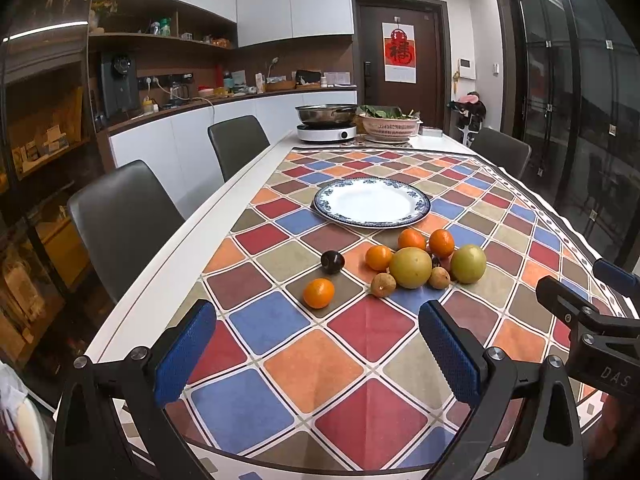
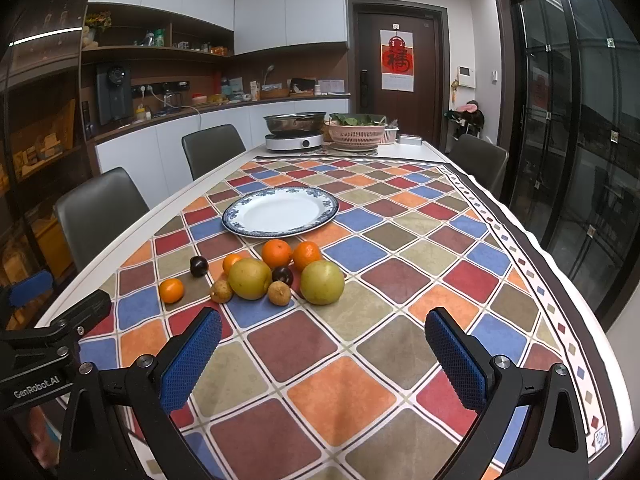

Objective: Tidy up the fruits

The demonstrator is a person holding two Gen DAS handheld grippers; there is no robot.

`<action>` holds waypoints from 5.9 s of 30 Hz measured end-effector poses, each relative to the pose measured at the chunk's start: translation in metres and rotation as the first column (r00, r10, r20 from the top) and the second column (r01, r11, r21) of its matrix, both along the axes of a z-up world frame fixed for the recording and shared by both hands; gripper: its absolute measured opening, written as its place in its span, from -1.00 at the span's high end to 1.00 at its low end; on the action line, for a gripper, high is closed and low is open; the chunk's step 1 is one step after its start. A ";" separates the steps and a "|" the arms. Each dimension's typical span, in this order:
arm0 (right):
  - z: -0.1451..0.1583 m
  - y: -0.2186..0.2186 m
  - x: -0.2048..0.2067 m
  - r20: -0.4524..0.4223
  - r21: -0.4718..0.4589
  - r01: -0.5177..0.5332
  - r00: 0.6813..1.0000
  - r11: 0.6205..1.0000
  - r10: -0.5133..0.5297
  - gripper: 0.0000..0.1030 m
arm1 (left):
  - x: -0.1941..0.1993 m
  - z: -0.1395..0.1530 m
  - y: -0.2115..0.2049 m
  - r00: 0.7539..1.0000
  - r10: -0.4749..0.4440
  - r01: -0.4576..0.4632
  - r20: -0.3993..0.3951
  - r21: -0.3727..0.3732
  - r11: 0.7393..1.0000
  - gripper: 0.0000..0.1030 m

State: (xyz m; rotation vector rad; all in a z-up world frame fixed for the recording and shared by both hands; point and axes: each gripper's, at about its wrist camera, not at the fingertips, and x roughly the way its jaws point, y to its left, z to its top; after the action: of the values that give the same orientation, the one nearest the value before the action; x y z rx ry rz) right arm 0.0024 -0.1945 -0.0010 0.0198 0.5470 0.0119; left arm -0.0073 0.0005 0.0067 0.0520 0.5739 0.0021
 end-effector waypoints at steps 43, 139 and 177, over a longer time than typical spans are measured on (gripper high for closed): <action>0.000 0.002 0.000 -0.006 0.003 -0.010 1.000 1.000 0.010 -0.99 | 0.000 0.001 -0.001 1.000 -0.006 0.006 0.000 -0.001 1.000 -1.00; -0.052 0.033 0.123 -0.274 0.026 -0.216 0.938 0.976 0.214 0.46 | 0.122 -0.045 0.002 0.955 -0.151 0.135 -0.254 -0.077 0.988 0.36; -0.024 0.031 0.300 -0.404 0.106 -0.320 0.851 0.942 0.334 0.46 | 0.312 -0.033 -0.027 0.881 -0.302 0.251 -0.363 -0.183 0.951 0.36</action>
State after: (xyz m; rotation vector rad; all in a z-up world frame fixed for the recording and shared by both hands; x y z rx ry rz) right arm 0.3028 -0.1636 -0.0252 -0.0385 0.9766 0.3599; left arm 0.3046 -0.0261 -0.0267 0.0052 0.9595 -0.3334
